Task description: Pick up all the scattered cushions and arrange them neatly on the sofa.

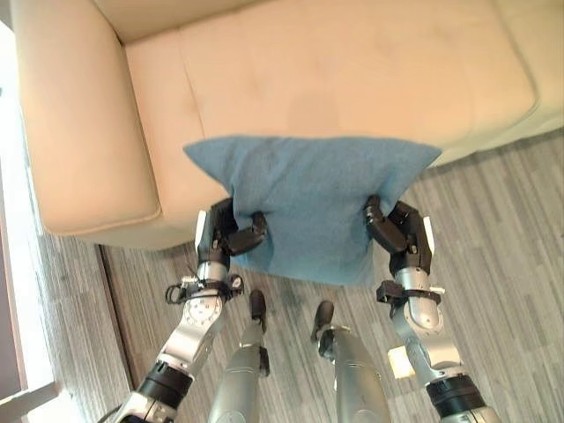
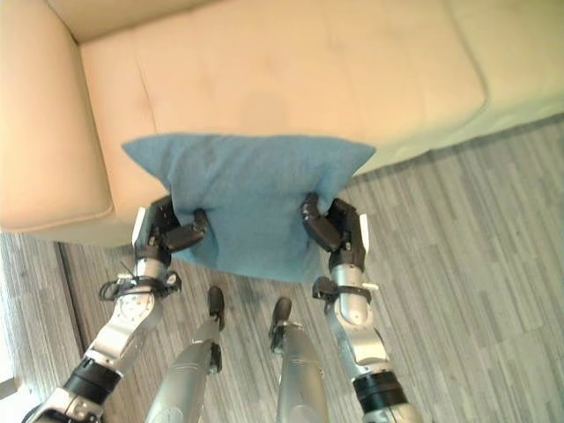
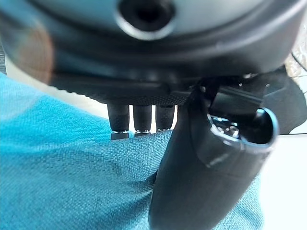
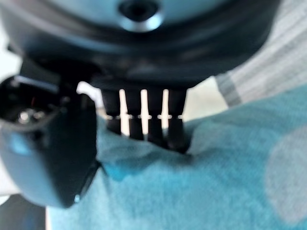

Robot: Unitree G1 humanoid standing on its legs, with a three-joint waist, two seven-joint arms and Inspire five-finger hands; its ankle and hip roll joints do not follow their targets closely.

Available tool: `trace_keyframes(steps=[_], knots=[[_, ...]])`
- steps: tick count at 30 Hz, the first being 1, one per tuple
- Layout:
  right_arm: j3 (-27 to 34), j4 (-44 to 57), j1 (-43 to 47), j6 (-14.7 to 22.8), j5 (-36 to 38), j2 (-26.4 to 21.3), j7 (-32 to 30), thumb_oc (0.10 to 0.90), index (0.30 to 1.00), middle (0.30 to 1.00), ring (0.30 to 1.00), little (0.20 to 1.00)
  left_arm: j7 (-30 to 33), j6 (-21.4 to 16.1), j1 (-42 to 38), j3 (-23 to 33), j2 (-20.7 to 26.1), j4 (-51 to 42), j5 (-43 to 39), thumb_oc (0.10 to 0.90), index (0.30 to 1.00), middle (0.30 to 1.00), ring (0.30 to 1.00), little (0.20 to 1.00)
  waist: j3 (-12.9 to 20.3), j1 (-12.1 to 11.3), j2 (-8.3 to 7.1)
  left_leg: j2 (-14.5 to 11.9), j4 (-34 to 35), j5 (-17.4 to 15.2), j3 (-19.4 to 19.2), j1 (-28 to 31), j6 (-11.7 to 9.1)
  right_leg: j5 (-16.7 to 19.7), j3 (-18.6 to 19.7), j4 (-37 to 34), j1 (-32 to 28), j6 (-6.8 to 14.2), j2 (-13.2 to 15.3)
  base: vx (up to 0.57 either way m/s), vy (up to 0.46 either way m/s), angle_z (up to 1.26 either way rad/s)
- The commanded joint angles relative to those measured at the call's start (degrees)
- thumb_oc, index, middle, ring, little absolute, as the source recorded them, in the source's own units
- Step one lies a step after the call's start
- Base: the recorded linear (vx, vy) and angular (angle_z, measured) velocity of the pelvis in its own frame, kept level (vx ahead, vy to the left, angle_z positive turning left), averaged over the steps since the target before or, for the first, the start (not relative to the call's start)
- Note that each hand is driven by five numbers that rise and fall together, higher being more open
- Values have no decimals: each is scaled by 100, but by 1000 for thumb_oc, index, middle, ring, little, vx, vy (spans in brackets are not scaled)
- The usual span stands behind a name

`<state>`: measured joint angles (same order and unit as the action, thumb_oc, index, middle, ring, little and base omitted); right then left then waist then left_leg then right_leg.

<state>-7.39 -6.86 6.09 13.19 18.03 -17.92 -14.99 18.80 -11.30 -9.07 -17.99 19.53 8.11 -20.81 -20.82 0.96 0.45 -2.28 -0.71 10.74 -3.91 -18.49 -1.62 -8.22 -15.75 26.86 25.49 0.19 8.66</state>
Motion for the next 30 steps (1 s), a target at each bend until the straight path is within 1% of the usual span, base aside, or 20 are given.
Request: trace_keyframes(steps=[1,2,4,6,7,8,10,14,15,16,19,20,21,22,23,24,25,27,28,30], knots=[[166,1086,94,628,-363,-275,344,400,300,300,300,300,-400,-860,-102,-1,-24,-843,56,400,300,300,300,300,848,156,-32,-147,-649,-1159,151,579,-377,-31,118,-1847,-1597,287,-317,114,-92,0],[168,1091,92,625,-364,-274,344,400,300,300,300,300,-400,-859,-101,-2,-24,-846,56,400,300,300,300,300,854,160,-30,-145,-637,-1138,156,569,-374,-6,112,-1869,-1596,287,-319,143,-112,-1],[261,1236,-70,587,-446,-336,428,400,300,300,300,300,-484,-847,129,66,-67,-871,-18,400,300,300,300,300,958,155,-110,-161,-1145,-1137,146,637,-417,-48,104,-2101,-2055,233,-379,115,-79,0],[278,1268,-134,574,-449,-339,453,400,300,300,300,300,-512,-852,189,67,-91,-873,-58,400,300,300,300,300,1002,158,-133,-159,-1317,-1067,164,596,-419,-19,95,-2174,-2142,223,-371,63,-19,1],[280,1293,-172,567,-451,-327,457,400,300,300,300,300,-516,-845,221,72,-101,-883,-77,400,300,300,300,300,1019,137,-150,-107,-1463,-1077,186,566,-397,-7,111,-2219,-2234,222,-363,110,4,3],[299,1312,-232,532,-452,-297,478,400,300,300,300,300,-528,-811,340,74,-134,-909,-98,400,300,300,300,300,1100,105,-188,67,-1506,-1240,246,466,-320,-10,155,-2293,-2367,239,-350,157,-3,-1],[328,1312,-270,487,-455,-294,490,400,300,300,300,300,-561,-765,422,85,-124,-889,-107,400,300,300,300,300,1212,91,-229,128,-1364,-1339,174,379,-268,6,171,-2380,-2493,292,-331,179,27,-7],[323,1302,-313,441,-430,-231,460,400,300,300,300,300,-572,-674,534,101,-113,-904,-89,400,300,300,300,300,1313,-40,-251,240,-1073,-1177,51,171,-242,-31,296,-2422,-2717,346,-400,167,80,-8],[334,1317,-319,426,-442,-226,468,400,300,300,300,300,-601,-673,549,91,-113,-914,-68,400,300,300,300,300,1377,-66,-228,245,-889,-1175,50,267,-214,-84,360,-2406,-2774,366,-449,293,157,-31],[309,1335,-330,409,-510,-185,476,400,300,300,300,300,-610,-655,613,63,-101,-918,-20,400,300,300,300,300,1486,-67,-239,279,-729,-1270,44,558,-111,-98,404,-2375,-2913,463,-398,367,204,-44],[276,1323,-371,349,-541,-135,529,400,300,300,300,300,-657,-635,676,16,-77,-944,-29,400,300,300,300,300,1544,-76,-253,314,-643,-1339,30,746,-32,-60,486,-2265,-2945,568,-300,243,177,-61],[236,1313,-376,325,-474,-45,598,400,300,300,300,300,-680,-613,737,23,-30,-1003,-4,400,300,300,300,300,1574,-86,-207,347,-511,-1423,-50,966,100,49,563,-1958,-2873,704,-156,139,157,-46],[236,1315,-379,324,-473,-44,600,400,300,300,300,300,-681,-613,739,23,-28,-1004,-5,400,300,300,300,300,1573,-98,-212,350,-498,-1420,-63,977,104,41,578,-1940,-2864,708,-150,241,290,-38],[181,1312,-410,313,-362,69,693,400,300,300,300,300,-712,-583,794,32,15,-1007,-12,400,300,300,300,300,1566,-93,-177,377,-354,-1464,-119,1181,223,287,639,-1377,-2673,850,-16,154,221,-31],[148,1317,-403,305,-299,108,735,400,300,300,300,300,-718,-576,794,31,45,-1002,-16,400,300,300,300,300,1543,-76,-143,402,-299,-1480,-145,1268,297,438,678,-994,-2542,915,56,152,221,-36],[148,1317,-401,304,-298,108,736,400,300,300,300,300,-718,-576,794,32,45,-1001,-17,400,300,300,300,300,1542,-83,-149,410,-293,-1477,-156,1271,303,426,692,-964,-2523,921,66,127,197,-21],[100,1345,-407,281,-249,153,788,400,300,300,300,300,-715,-546,772,33,100,-1023,11,400,300,300,300,300,1480,-27,-84,407,-249,-1509,-141,1408,394,565,766,-345,-2289,939,91,116,159,-8],[102,1390,-442,328,-213,181,811,400,300,300,300,300,-704,-550,751,30,130,-1043,86,400,300,300,300,300,1446,7,-22,417,-218,-1587,-75,1522,447,521,879,54,-2021,893,50,111,134,6],[103,1391,-443,328,-213,180,812,400,300,300,300,300,-703,-549,752,30,129,-1044,87,400,300,300,300,300,1447,3,-26,421,-216,-1589,-79,1521,447,511,886,75,-2008,893,55,130,75,16],[117,1425,-418,338,-286,162,799,400,300,300,300,300,-705,-551,666,-11,95,-1015,125,400,300,300,300,300,1417,57,-9,442,-140,-1666,35,1676,427,341,914,-238,-1664,766,-61,147,35,15]])
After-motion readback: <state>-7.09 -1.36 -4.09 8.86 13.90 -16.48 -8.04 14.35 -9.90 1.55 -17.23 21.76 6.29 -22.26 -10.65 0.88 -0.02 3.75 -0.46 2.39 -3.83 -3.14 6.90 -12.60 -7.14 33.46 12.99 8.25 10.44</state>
